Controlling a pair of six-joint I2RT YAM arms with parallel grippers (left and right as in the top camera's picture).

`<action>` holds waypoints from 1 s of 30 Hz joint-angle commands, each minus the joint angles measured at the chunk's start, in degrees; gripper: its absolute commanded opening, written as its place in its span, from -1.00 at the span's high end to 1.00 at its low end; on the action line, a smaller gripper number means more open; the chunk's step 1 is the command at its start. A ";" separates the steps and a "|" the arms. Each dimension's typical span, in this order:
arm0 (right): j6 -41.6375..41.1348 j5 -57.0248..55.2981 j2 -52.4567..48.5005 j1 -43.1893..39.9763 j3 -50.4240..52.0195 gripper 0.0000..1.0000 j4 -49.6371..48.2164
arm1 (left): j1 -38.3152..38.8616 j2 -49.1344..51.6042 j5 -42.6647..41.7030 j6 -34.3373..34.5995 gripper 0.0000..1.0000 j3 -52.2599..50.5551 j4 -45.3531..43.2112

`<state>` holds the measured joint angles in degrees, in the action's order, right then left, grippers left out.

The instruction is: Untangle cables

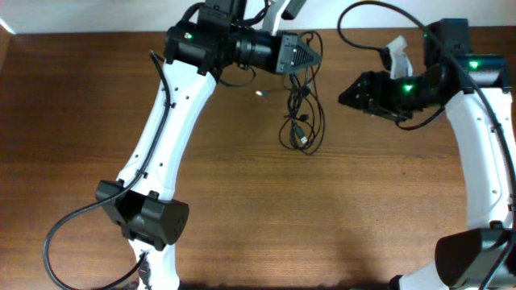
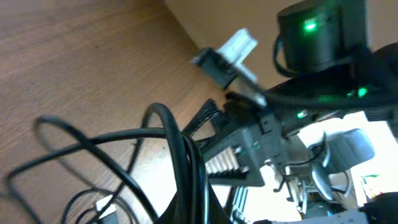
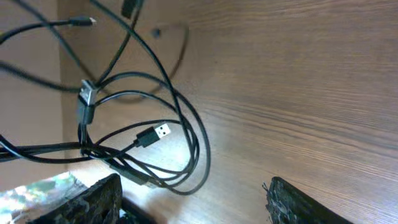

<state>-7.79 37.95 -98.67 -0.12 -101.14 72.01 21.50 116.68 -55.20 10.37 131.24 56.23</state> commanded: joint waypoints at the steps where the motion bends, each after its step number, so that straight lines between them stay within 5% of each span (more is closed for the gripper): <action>1: -3.65 1.29 -2.01 2.40 -0.66 -0.43 -1.36 | -0.46 -0.79 -10.19 1.70 1.00 0.28 -2.49; 11: -6.23 3.19 -8.15 6.62 0.11 -0.41 -5.53 | -2.16 -0.79 -23.12 13.09 1.00 0.28 -12.52; 18: -9.25 8.50 -9.22 8.15 0.11 -0.41 -9.86 | -2.16 -0.79 -22.95 18.10 1.00 0.28 -20.04; 26: -12.24 -8.50 -12.09 7.74 3.89 -0.31 -8.26 | -8.92 -0.79 -26.05 52.48 1.00 0.28 -68.87; 30: -11.19 -12.79 -12.07 0.55 3.87 -0.26 -4.28 | -17.73 -0.79 -26.03 53.18 1.00 0.28 -70.01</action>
<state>-19.53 30.35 -110.43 4.62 -97.58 66.30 9.30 116.68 -80.88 59.72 130.65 -14.41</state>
